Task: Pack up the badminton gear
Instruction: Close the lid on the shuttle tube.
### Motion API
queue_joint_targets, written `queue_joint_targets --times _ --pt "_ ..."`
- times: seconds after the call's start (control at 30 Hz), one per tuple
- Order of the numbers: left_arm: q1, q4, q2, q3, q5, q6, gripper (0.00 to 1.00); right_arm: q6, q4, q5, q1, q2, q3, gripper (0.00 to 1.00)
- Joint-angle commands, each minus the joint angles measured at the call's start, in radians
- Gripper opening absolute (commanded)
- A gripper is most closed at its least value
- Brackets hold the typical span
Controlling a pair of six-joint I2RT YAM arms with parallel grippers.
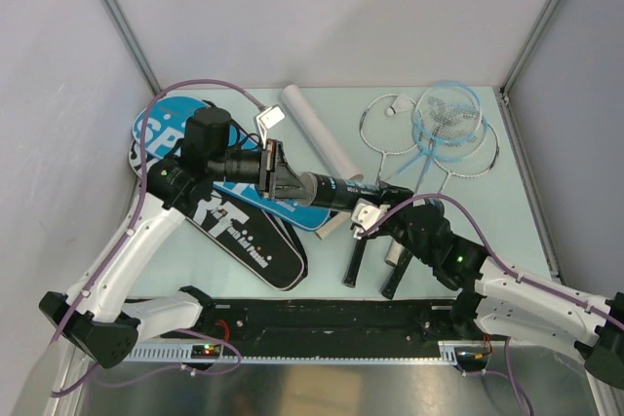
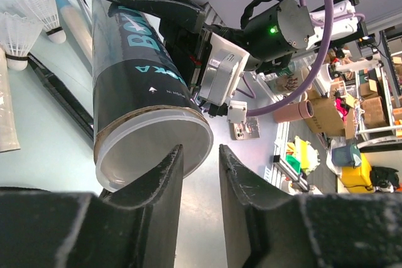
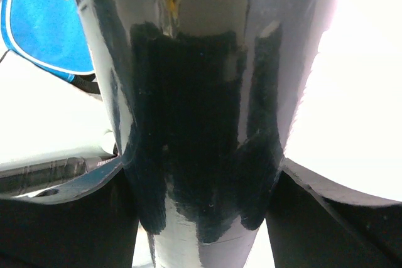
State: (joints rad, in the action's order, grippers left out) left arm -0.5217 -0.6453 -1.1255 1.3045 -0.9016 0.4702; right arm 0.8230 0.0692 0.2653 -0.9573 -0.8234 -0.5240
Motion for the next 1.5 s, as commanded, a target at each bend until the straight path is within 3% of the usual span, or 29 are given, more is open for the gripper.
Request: queue_joint_targets --times 0.0,0.37,0.53,0.67,0.8,1.2,1.47 --pt "-0.006 0.02 0.018 0.04 0.005 0.009 0.36 -0.006 0.071 -0.038 0.004 0.028 -0.046 0.26" --pt "-0.004 0.02 0.051 0.082 0.071 0.019 0.4 -0.011 0.066 -0.046 0.006 0.037 -0.039 0.27" --pt "-0.004 0.021 0.061 0.07 0.132 0.001 0.32 -0.01 0.066 -0.045 0.005 0.045 -0.039 0.27" --pt "-0.004 0.021 0.077 0.049 0.227 -0.042 0.16 -0.01 0.058 -0.052 -0.006 0.052 -0.039 0.27" --pt "-0.005 0.02 0.064 0.011 0.241 -0.054 0.08 -0.01 0.077 -0.051 -0.027 0.046 -0.039 0.27" --pt "-0.04 0.021 0.055 -0.035 0.269 -0.05 0.08 -0.02 0.168 -0.017 -0.063 -0.027 -0.07 0.26" --pt "-0.051 0.02 0.086 -0.054 0.477 -0.102 0.13 -0.092 0.131 -0.003 -0.074 -0.063 -0.098 0.27"
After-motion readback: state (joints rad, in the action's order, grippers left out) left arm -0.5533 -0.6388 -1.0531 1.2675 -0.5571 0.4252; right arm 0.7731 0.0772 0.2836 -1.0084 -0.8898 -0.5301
